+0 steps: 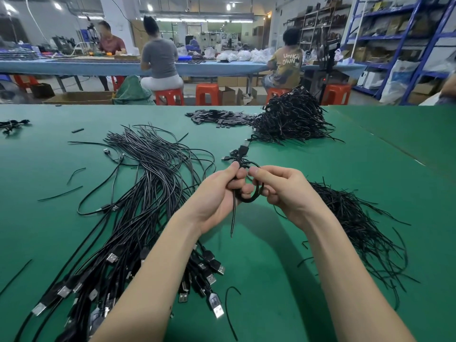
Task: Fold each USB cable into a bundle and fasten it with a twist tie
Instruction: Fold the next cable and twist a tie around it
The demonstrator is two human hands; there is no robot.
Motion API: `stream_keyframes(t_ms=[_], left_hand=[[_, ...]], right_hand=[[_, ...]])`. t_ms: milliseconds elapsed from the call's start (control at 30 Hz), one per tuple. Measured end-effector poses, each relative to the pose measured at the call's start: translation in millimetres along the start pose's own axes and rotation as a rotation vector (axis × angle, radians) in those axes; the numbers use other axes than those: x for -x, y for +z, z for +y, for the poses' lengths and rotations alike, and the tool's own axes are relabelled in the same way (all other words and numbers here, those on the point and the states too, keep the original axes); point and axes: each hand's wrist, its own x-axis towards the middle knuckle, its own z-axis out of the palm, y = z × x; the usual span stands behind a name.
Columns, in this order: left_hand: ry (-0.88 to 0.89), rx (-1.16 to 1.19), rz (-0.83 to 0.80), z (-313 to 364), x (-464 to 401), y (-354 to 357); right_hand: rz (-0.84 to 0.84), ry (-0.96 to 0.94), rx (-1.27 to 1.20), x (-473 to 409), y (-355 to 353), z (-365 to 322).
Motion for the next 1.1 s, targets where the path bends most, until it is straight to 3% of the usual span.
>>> stream_keyframes(t_ms=[67, 133, 233, 433, 567, 733, 933, 1100], left_hand=[[0.095, -0.178, 0.113, -8, -4, 2], [0.177, -0.514, 0.217, -15, -5, 0], [0.235, -0.884, 0.262, -23, -6, -3], [0.170, -0.656, 0.100, -26, -5, 0], [0.154, -0.763, 0.073, -26, -2, -1], [0.083, -0.910, 0.107, -29, -7, -3], [-0.007, -0.927, -0.057, -26, -5, -1], [-0.047, -0.544, 0.064, -32, -7, 7]], right_hand=[[0.057, -0.001, -0.045, -2, 4, 1], [0.084, -0.003, -0.094, -1, 7, 3], [0.110, -0.056, -0.115, -1, 6, 5], [0.171, -0.159, -0.054, -4, 8, 12], [0.162, -0.155, 0.035, -6, 5, 17], [0.036, -0.242, 0.332, -6, -2, 13], [0.097, -0.257, 0.284, -5, -4, 16], [0.184, -0.163, 0.127, -8, -8, 19]])
